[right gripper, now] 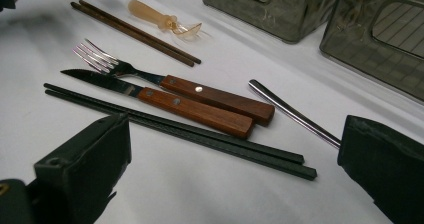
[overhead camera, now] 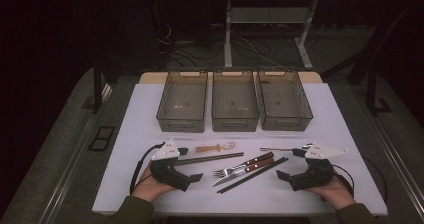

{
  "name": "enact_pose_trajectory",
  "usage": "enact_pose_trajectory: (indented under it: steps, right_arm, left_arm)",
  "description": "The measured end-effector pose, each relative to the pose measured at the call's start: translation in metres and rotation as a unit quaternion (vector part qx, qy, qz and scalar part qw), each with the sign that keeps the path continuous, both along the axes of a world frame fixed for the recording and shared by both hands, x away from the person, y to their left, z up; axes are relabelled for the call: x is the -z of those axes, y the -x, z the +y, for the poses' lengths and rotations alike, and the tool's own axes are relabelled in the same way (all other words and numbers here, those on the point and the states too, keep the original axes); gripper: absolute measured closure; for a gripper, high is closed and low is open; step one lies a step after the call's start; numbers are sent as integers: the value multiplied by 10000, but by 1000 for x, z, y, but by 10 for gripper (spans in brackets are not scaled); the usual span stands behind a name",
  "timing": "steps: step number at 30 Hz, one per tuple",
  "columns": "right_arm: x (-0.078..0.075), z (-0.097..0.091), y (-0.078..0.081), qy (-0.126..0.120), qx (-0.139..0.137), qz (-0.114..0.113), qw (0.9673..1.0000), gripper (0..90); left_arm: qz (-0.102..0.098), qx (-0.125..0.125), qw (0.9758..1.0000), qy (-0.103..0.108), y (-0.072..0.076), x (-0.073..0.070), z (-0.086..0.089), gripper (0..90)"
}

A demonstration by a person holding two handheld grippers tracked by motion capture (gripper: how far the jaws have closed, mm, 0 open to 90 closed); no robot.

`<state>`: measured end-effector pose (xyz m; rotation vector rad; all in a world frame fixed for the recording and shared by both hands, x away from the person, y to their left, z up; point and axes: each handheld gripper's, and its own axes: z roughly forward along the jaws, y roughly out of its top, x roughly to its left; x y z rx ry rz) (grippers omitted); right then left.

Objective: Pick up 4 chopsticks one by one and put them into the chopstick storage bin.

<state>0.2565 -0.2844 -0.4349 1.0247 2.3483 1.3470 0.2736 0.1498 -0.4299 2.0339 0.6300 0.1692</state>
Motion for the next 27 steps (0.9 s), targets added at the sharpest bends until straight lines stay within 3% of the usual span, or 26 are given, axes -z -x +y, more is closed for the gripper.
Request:
enact_pose_trajectory:
  steps: [13,19,21,23,27]
  right_arm:
    - [1,1,-3,26,-84,20,10000,8]
    - [-2,5,-5,311,-122,166,9993,9]
    - [-3,6,-6,335,-141,154,9992,43]
    - [-5,7,-12,390,-189,183,9989,147]
    - [-7,5,-19,378,-102,237,9990,229]
  left_arm:
    - [32,-32,10000,-52,-2,0,6,0]
    - [27,36,9999,-100,0,1,5,0]
    - [25,70,9999,-123,-1,1,5,0]
    - [63,47,9999,-94,-1,1,6,0]
    - [56,37,9999,-86,-1,0,6,0]
